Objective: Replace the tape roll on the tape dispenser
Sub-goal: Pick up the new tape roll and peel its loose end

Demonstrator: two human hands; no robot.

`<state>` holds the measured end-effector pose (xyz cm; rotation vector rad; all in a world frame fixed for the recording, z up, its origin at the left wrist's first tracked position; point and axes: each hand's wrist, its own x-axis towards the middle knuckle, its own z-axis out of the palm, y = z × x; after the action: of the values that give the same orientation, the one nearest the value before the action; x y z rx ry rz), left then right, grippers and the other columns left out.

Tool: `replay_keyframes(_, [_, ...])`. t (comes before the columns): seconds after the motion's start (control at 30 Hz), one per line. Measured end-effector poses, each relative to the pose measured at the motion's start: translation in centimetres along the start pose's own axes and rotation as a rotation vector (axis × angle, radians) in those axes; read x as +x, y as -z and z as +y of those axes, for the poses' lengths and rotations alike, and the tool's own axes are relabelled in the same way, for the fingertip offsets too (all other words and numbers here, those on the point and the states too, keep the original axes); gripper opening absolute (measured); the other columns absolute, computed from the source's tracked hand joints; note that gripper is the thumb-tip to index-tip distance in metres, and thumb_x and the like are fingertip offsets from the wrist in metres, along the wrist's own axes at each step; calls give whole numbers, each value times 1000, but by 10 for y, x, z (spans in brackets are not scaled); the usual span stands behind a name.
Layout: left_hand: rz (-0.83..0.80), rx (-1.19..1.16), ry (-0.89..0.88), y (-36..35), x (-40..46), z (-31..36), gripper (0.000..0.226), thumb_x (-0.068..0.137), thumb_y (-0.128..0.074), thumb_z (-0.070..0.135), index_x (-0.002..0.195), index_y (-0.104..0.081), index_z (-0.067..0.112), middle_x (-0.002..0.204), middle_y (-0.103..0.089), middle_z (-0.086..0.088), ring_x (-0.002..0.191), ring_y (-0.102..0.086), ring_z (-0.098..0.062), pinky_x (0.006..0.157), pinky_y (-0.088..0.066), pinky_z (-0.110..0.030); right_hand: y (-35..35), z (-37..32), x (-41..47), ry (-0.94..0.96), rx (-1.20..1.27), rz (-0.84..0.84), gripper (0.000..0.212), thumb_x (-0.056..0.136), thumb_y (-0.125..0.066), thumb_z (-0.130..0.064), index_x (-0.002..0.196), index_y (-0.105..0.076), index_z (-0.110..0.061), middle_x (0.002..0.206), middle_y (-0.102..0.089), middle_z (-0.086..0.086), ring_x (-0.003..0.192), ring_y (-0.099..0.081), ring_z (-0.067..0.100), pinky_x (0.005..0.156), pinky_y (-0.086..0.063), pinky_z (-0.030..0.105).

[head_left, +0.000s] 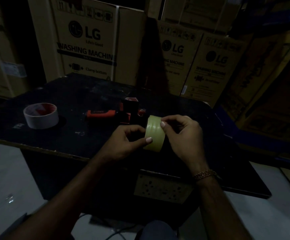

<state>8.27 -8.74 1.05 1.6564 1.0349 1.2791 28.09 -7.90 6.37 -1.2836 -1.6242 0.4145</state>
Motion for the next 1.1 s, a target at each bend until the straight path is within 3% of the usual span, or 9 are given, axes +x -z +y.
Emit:
replay_keyframes(0.1, [27, -81, 5, -6, 0, 0, 21, 97, -72, 25, 107, -76, 7, 103, -79, -3, 97, -77, -19, 82, -63, -36, 3, -4, 8, -101, 44, -19, 2, 88, -82, -28, 89, -82, -26, 95, -77, -10, 88, -73, 2, 76, -59, 23])
replay_keyframes(0.2, [67, -301, 69, -18, -5, 9, 33, 99, -63, 35, 97, -71, 3, 89, -71, 2, 83, -67, -11, 72, -55, -26, 4, -12, 14, -248, 109, -47, 13, 88, -83, -30, 83, -82, -19, 78, -80, -3, 69, -74, 6, 60, -55, 21])
replay_keyframes(0.33, [89, -370, 87, -19, -12, 19, 28, 97, -61, 40, 96, -69, 13, 87, -72, 9, 81, -68, -5, 68, -54, -23, 7, -26, 19, -489, 314, -152, 18, 88, -83, -26, 91, -81, -8, 81, -78, 7, 62, -69, 9, 50, -52, 18])
replay_keyframes(0.47, [73, -327, 44, -16, -18, 23, 28, 96, -59, 32, 110, -69, 9, 94, -77, 7, 86, -72, -4, 70, -56, -21, 14, -34, 22, -414, 298, -185, 15, 91, -80, -25, 96, -81, -11, 97, -80, 5, 84, -77, 17, 59, -58, 18])
replay_keyframes(0.63, [73, -343, 26, -18, -18, 31, 27, 96, -59, 26, 111, -67, 5, 89, -78, 8, 80, -73, -2, 65, -55, -18, 21, -43, 21, -312, 143, -201, 13, 94, -76, -27, 97, -80, -15, 88, -78, 1, 68, -71, 9, 54, -53, 17])
replay_keyframes(0.73, [95, -327, 28, -20, -20, 32, 27, 95, -62, 28, 110, -69, 7, 89, -78, 5, 80, -73, -4, 64, -55, -19, 19, -45, 20, -304, 90, -198, 14, 96, -73, -31, 98, -79, -19, 90, -77, -2, 81, -71, 11, 68, -52, 26])
replay_keyframes(0.8, [121, -332, 48, -22, -21, 34, 28, 94, -63, 30, 108, -70, 7, 89, -79, 3, 80, -74, -6, 65, -56, -20, 18, -46, 18, -311, 91, -207, 15, 97, -72, -32, 98, -79, -20, 91, -76, -3, 84, -70, 11, 67, -50, 26])
replay_keyframes(0.93, [190, -320, 108, -20, -22, 36, 44, 93, -67, 48, 109, -77, 8, 104, -80, -7, 94, -76, -19, 78, -60, -35, 18, -46, 20, -526, 134, -265, 21, 94, -76, -34, 93, -81, -14, 77, -76, 4, 68, -69, 14, 62, -52, 28])
replay_keyframes(1.1, [174, -318, 131, -18, -22, 42, 40, 93, -65, 41, 110, -76, 6, 102, -80, -6, 90, -76, -17, 74, -60, -32, 21, -49, 24, -645, 372, -292, 17, 91, -79, -18, 100, -80, -4, 93, -80, 10, 60, -72, 8, 48, -53, 18])
